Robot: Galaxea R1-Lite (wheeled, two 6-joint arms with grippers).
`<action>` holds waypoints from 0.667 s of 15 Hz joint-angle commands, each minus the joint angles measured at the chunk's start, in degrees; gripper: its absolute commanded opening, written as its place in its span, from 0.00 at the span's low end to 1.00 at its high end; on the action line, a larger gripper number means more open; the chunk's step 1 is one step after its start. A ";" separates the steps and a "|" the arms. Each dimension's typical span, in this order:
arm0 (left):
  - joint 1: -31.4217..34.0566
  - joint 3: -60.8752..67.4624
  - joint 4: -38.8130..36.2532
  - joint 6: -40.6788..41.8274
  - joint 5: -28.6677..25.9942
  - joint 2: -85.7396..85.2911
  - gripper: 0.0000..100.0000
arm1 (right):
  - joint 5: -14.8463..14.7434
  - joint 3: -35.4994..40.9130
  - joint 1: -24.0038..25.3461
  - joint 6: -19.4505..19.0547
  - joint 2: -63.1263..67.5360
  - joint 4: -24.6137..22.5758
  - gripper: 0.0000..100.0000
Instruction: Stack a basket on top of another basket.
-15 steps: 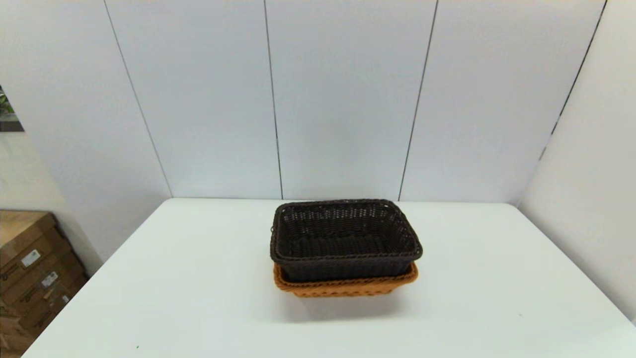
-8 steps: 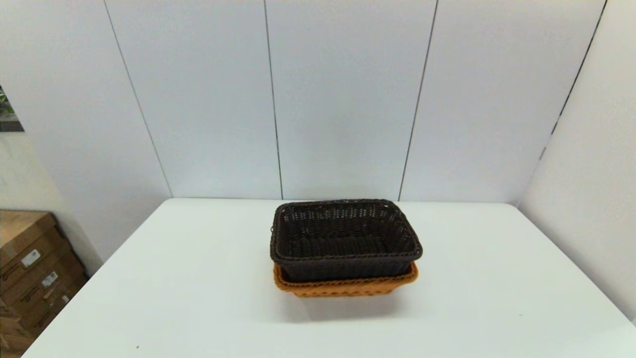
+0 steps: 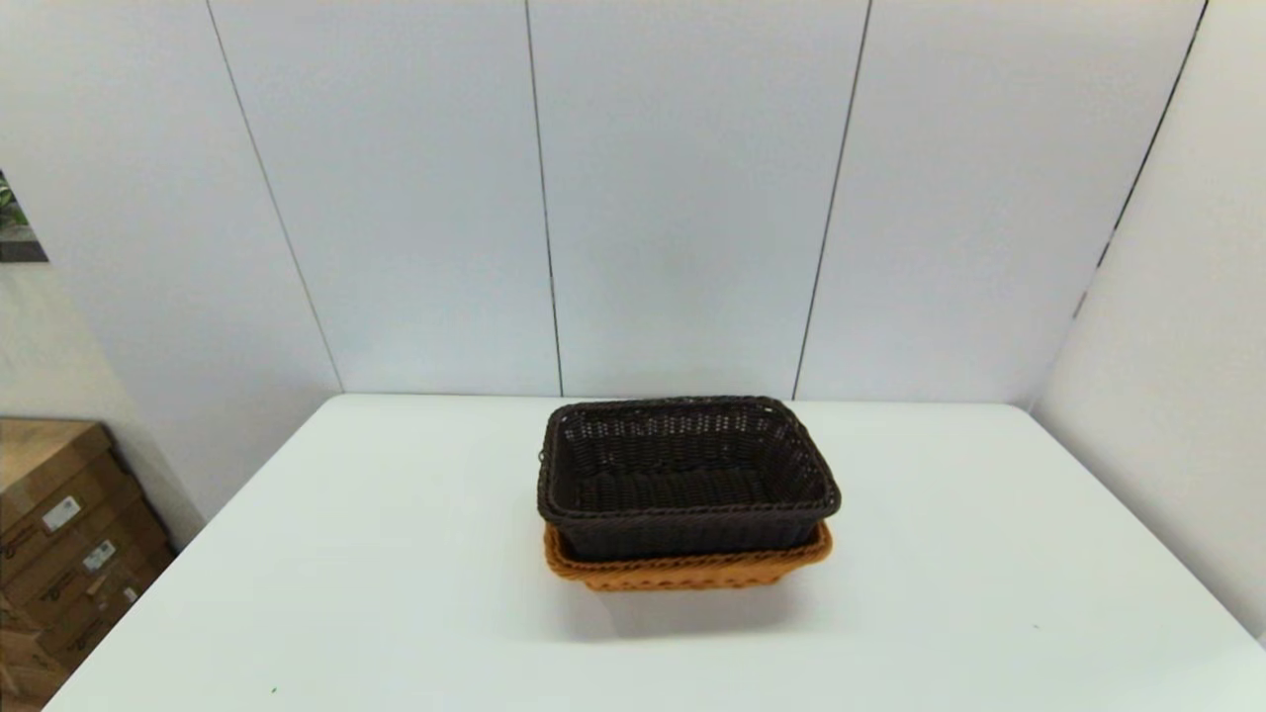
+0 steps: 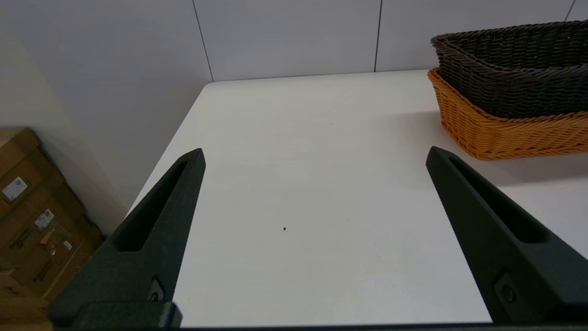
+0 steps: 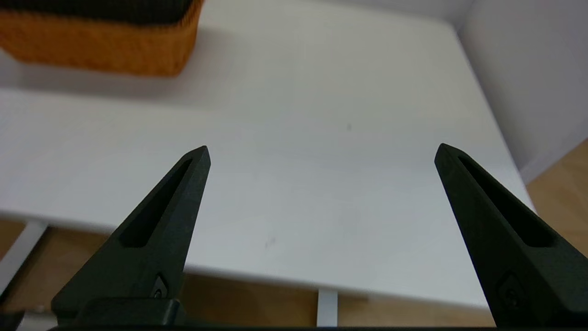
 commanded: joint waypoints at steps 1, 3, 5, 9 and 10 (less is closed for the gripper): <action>0.02 0.09 0.02 0.01 -0.02 -0.09 1.00 | 0.35 5.92 0.03 -0.05 -1.47 -13.60 1.00; 0.02 0.09 0.02 0.01 -0.02 -0.09 1.00 | 0.53 7.59 0.03 -0.58 -1.47 -18.08 1.00; 0.02 0.09 0.02 0.01 -0.02 -0.09 1.00 | 0.44 7.59 0.03 -0.31 -1.47 -17.90 1.00; 0.02 0.09 0.02 0.01 -0.02 -0.09 1.00 | 0.35 7.51 0.03 0.39 -1.47 -18.08 1.00; 0.02 0.09 -0.06 0.01 -0.02 -0.09 1.00 | 0.35 7.59 0.03 0.65 -1.47 -18.08 1.00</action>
